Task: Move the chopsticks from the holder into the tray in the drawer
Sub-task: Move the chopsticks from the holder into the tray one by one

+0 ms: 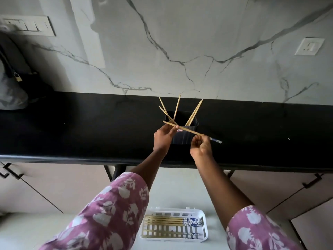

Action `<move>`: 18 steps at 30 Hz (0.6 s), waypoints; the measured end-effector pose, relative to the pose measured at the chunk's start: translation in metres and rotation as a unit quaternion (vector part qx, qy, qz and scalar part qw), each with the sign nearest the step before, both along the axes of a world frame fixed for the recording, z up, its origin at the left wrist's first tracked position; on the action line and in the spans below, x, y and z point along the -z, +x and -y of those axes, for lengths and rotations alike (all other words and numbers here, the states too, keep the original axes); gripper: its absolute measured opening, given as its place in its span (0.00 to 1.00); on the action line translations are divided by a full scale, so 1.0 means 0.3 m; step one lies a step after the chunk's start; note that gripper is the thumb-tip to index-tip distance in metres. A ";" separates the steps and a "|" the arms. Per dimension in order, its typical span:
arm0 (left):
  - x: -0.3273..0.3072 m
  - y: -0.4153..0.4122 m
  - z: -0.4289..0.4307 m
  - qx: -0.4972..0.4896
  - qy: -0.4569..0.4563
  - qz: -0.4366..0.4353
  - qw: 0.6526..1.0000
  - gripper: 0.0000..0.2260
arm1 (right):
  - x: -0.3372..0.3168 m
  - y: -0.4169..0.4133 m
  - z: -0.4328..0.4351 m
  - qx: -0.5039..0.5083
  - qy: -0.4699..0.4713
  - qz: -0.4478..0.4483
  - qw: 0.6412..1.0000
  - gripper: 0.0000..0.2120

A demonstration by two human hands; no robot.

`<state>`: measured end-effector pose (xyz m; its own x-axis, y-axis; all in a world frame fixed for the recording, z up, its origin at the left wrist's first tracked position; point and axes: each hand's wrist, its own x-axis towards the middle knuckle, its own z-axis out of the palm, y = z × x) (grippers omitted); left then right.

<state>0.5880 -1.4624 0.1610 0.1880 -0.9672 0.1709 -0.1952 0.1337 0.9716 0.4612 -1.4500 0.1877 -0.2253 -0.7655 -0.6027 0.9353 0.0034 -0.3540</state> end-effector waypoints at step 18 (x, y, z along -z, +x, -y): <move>-0.075 0.072 -0.042 -0.021 0.003 0.107 0.994 0.10 | 0.116 0.042 -0.116 -0.182 -0.096 -0.814 0.544 0.14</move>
